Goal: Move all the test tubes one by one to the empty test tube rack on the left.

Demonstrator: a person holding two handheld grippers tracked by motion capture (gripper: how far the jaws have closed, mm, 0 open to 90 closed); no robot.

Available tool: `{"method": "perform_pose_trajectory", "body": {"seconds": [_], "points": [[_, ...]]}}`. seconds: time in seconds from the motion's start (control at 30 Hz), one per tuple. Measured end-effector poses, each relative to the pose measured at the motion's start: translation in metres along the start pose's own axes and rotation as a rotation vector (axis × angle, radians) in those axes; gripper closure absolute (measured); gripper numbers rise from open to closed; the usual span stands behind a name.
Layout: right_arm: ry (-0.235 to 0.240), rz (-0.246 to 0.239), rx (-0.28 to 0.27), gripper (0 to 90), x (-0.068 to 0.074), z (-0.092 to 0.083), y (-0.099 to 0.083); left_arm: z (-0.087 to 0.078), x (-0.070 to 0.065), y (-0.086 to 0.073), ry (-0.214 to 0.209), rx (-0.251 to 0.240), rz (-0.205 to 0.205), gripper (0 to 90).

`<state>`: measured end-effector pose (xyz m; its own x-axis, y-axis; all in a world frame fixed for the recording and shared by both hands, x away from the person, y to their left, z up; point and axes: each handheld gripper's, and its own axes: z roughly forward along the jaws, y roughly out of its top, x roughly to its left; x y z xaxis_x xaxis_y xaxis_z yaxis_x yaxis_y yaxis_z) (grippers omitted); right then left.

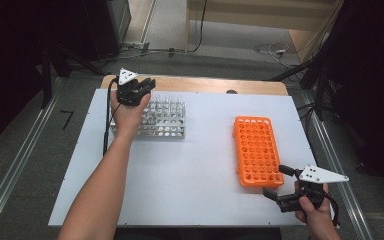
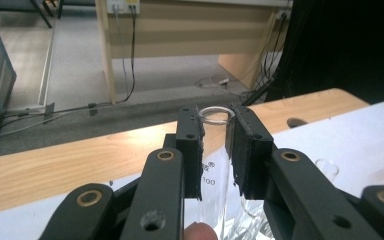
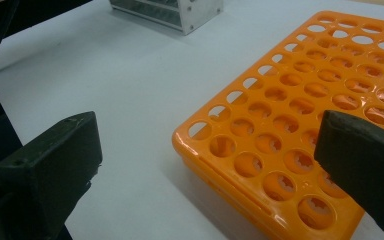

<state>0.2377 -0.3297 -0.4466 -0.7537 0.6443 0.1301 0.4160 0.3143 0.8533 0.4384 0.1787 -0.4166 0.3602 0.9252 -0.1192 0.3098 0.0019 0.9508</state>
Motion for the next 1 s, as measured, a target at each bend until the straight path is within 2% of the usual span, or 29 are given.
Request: {"method": "perform_pose_trajectory", "body": {"seconds": [0.33, 0.6, 0.8, 1.0], "points": [[-0.002, -0.004, -0.005, 0.0, 0.001, -0.001, 0.0, 0.001, 0.002, -0.016, 0.006, 0.048, 0.005, 75.2], [0.0, -0.005, -0.003, 0.0, 0.001, 0.0, 0.0, 0.001, 0.0, -0.019, 0.006, 0.067, 0.009, 74.8], [-0.001, -0.002, 0.0, 0.0, 0.001, 0.0, 0.0, 0.002, -0.003, -0.021, 0.016, 0.127, 0.021, 74.2], [0.001, 0.001, 0.003, 0.0, 0.001, 0.001, 0.0, 0.001, 0.001, -0.021, 0.007, 0.156, -0.026, 68.2]]}}
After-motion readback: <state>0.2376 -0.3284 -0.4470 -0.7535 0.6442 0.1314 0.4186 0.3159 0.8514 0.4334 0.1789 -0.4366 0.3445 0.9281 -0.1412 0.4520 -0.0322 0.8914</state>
